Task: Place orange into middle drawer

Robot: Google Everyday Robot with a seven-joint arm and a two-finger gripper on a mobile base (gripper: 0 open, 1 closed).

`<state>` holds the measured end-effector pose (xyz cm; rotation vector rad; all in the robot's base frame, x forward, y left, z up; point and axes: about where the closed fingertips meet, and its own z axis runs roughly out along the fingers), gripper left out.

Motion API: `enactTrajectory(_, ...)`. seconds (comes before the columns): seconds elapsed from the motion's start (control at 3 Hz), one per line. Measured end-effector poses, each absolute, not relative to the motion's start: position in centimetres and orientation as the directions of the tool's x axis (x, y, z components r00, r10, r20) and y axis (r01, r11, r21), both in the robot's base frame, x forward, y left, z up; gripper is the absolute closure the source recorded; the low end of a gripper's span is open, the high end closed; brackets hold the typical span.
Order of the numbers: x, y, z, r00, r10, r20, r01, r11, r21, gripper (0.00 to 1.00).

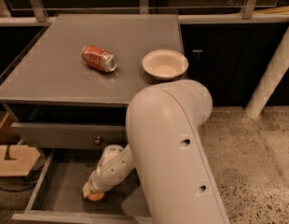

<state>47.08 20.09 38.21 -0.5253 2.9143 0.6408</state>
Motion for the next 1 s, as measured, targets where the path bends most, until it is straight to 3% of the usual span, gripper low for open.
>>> enactTrajectory(0.33,46.88,19.97,37.51,-0.935,-0.308,-0.176,-0.354,0.850,0.391,1.00)
enactTrajectory(1.0,46.88,19.96,37.50,-0.935,-0.308,-0.176,-0.354,0.850,0.391,0.58)
